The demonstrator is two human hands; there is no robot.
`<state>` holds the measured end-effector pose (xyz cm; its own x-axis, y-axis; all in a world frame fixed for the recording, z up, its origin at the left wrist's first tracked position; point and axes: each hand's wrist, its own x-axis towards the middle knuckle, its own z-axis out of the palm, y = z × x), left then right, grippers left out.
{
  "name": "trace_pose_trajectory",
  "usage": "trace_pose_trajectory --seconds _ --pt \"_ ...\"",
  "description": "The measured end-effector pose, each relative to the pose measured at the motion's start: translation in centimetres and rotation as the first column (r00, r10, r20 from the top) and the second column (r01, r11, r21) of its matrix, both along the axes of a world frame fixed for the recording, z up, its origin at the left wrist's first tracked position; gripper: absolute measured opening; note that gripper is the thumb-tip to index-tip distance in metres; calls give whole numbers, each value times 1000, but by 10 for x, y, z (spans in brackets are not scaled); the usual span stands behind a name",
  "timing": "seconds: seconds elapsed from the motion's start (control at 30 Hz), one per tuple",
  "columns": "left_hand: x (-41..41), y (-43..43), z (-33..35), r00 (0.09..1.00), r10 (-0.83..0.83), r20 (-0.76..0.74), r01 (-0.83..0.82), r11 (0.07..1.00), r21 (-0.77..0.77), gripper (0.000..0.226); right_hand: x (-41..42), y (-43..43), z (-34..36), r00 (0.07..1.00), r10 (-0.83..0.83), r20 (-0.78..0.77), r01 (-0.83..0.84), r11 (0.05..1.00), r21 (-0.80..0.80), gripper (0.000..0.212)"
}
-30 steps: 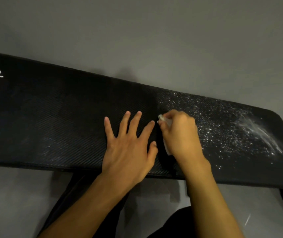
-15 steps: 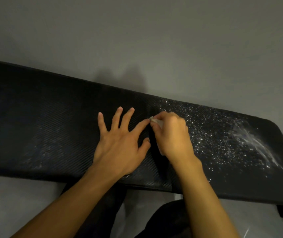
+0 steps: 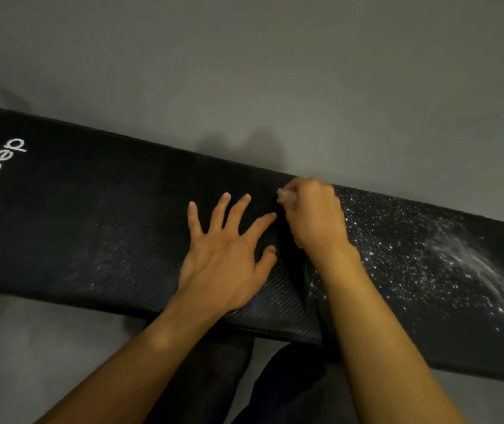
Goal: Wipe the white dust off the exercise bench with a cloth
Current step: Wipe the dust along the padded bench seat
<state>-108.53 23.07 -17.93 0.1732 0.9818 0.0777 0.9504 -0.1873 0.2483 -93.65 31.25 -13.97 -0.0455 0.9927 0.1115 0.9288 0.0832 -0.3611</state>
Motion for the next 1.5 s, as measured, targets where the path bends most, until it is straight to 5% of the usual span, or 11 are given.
trace_pose_trajectory --seconds 0.17,0.43,1.5 --pt "0 -1 3 1000 15 5 -15 1000 1 61 -15 10 9 998 -5 69 7 1000 -28 23" --pt "1 -2 2 1000 12 1 -12 1000 1 60 11 -134 15 999 11 -37 -16 992 -126 20" --pt "4 -1 5 983 -184 1 184 983 -9 54 44 -170 -9 975 -80 -208 74 997 -36 15"
